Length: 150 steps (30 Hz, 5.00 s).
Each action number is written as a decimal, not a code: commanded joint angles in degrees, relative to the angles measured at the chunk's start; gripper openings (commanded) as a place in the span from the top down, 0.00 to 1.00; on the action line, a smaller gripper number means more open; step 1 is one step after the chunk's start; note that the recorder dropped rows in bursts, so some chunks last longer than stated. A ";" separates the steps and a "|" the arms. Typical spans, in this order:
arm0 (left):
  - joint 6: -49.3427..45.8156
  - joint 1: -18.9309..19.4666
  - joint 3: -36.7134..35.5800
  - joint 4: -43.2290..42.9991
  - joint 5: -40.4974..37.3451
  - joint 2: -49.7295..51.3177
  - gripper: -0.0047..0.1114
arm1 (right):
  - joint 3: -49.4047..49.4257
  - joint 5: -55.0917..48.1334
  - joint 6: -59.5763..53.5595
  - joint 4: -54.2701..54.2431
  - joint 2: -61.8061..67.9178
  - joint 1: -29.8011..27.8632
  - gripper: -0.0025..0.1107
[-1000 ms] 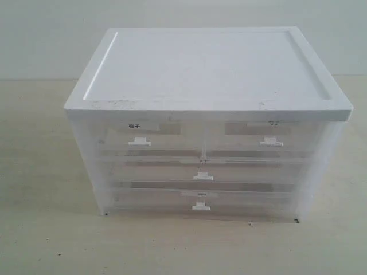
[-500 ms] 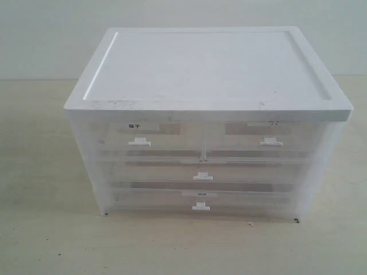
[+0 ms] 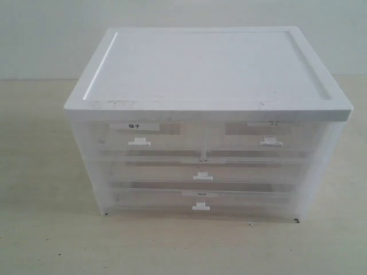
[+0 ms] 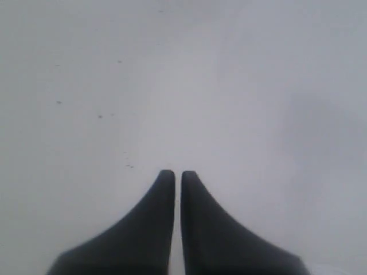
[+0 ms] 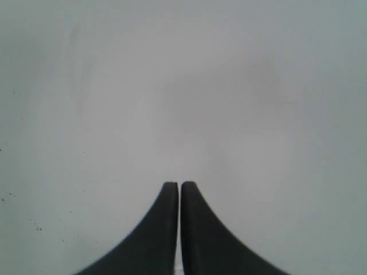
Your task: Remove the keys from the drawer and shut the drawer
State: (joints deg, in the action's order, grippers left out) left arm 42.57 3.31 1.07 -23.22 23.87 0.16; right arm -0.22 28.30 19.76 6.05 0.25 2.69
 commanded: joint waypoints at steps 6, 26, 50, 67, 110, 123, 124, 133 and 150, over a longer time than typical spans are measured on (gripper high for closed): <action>21.72 0.05 6.21 -33.39 23.59 14.75 0.92 | -11.39 1.64 12.19 18.99 11.55 -0.37 0.98; -16.30 -5.77 5.69 -25.45 46.09 81.98 0.92 | -34.74 12.83 -2.36 42.55 59.65 6.15 0.98; -30.39 -18.20 10.29 -4.72 46.09 90.42 0.92 | -26.13 -38.85 -34.79 35.85 47.70 55.46 0.84; -30.42 -18.47 10.29 -6.18 46.09 90.42 0.92 | -25.09 -60.10 6.86 72.79 59.97 55.72 0.84; -29.75 -18.47 10.29 -8.04 46.09 90.42 0.92 | -24.98 -65.99 25.52 88.70 64.40 58.37 0.84; -29.75 -18.47 10.29 -8.27 46.09 90.42 0.92 | -23.26 -62.41 26.78 89.08 64.40 57.20 0.84; -29.75 -18.47 10.29 -8.27 46.09 90.42 0.92 | -23.10 -61.91 27.23 89.43 64.40 56.33 0.84; -29.39 -18.47 10.29 -8.38 46.09 90.42 0.92 | -22.81 -59.63 35.04 93.90 64.40 51.55 0.84; -29.39 -18.47 11.01 -9.33 46.09 90.42 0.92 | -22.81 -63.68 33.53 93.90 64.40 55.13 0.84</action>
State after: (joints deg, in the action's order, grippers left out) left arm 12.75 -14.82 11.80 -31.94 69.44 90.42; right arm -22.83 -32.75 53.61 99.56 64.73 57.75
